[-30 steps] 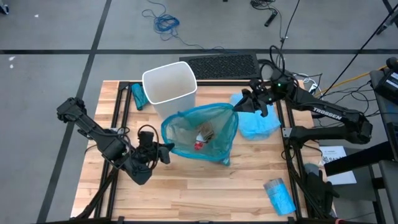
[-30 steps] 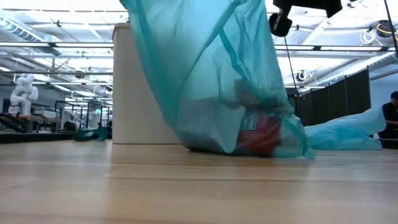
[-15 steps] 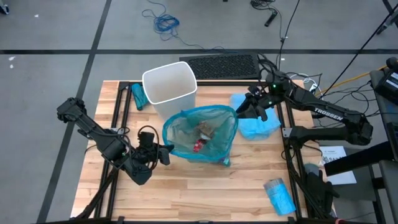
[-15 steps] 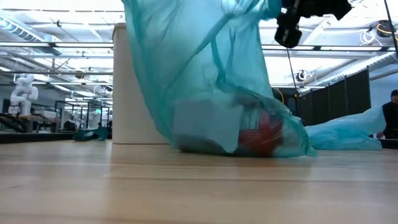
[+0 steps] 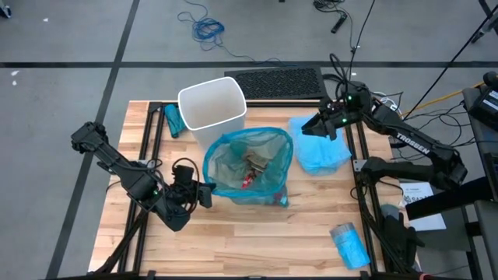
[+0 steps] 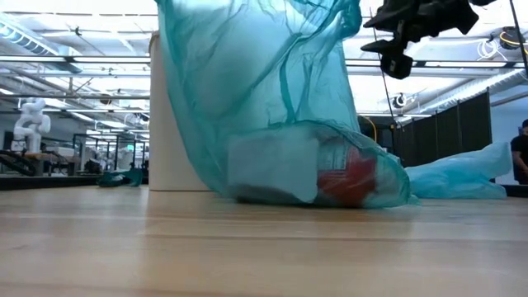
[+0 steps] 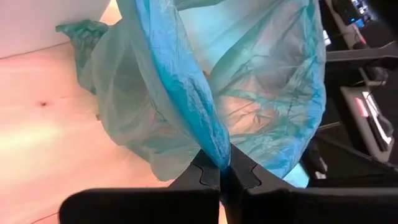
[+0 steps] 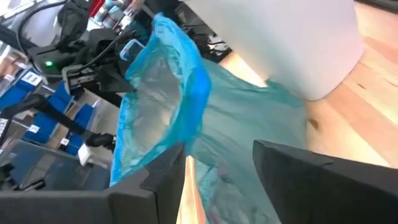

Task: Place trash/remove bag and relplace
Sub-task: Close the blue trash bag

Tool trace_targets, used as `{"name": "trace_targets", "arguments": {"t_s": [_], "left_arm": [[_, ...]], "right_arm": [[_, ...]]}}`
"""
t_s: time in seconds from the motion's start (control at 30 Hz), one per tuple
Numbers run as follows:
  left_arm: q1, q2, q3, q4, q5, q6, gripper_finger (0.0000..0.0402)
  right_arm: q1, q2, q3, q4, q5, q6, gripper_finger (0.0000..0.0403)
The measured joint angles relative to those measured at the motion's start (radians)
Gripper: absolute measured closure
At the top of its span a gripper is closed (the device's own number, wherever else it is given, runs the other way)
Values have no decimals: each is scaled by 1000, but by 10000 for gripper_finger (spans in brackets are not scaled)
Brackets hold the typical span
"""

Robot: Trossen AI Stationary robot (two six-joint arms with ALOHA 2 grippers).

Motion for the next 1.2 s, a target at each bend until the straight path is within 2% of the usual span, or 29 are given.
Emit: {"name": "trace_targets", "arguments": {"t_s": [0.13, 0.33, 0.57, 0.73, 1.2], "left_arm": [[0, 0, 0, -30, 6, -34, 402], [0, 0, 0, -24, -10, -36, 402], [0, 0, 0, 53, -140, 1, 402], [0, 0, 0, 81, -141, 41, 402], [0, 0, 0, 80, -142, 46, 402]], "right_arm": [[-6, 0, -4, 10, -47, 13, 226], [36, -1, -5, 65, -49, 62, 227], [104, 0, -5, 115, -4, 112, 227], [119, 9, -5, 110, 34, 104, 227], [109, 108, -5, 182, 35, 97, 227]]}}
